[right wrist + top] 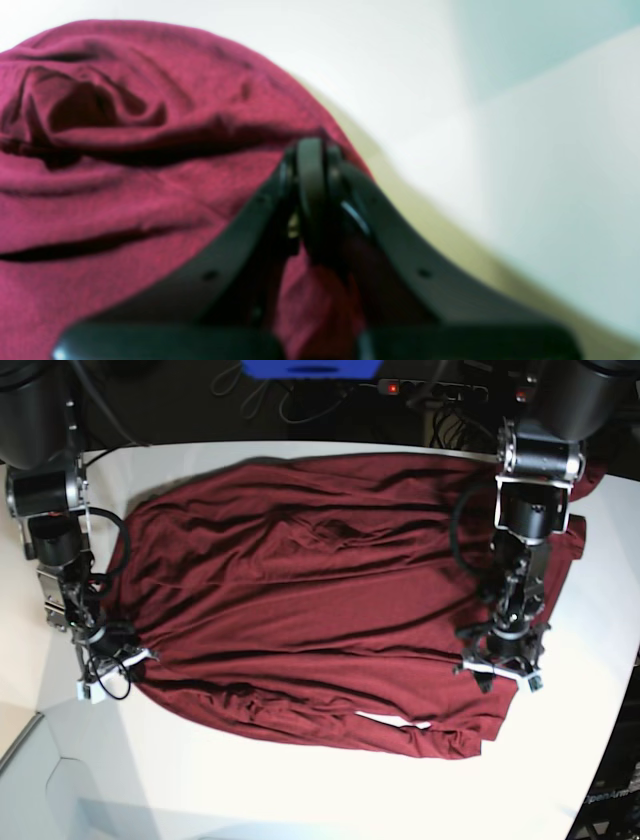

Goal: Layout the t-shirt on the table in an organized manner, then fold the t-shirt properly
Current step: 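Slide both grippers along the shirt edges toward the collar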

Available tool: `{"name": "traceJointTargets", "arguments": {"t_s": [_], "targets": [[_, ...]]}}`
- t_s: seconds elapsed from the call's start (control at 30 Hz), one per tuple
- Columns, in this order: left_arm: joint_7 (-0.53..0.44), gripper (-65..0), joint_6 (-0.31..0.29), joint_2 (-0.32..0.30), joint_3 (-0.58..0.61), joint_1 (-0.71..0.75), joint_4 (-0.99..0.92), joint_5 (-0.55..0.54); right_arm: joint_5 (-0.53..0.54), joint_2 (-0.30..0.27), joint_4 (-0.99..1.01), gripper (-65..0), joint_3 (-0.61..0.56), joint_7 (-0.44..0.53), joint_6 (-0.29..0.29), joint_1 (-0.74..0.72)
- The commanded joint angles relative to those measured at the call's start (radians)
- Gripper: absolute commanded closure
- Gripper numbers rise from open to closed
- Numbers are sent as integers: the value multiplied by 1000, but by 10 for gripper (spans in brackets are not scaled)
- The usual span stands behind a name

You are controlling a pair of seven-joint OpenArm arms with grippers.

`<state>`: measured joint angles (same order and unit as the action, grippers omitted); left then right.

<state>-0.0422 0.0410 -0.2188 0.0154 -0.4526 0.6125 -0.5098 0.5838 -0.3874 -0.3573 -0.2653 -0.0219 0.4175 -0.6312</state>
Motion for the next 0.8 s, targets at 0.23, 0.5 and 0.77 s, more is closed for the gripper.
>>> {"name": "traceJointTargets", "arguments": {"t_s": [0.23,0.5,0.77], "targets": [[-29,-338,-2,-40,16,27,47,0,12,-14,-10,0,4,24,-2,-28],[-37,-338,-2,-90,14,90,39,0,12,-14,-10,0,4,26,-2,-28],[-37,-338,-2,-123,13,96,39,-6,12,-14,-9,0,-1,26,-2,-28]]}}
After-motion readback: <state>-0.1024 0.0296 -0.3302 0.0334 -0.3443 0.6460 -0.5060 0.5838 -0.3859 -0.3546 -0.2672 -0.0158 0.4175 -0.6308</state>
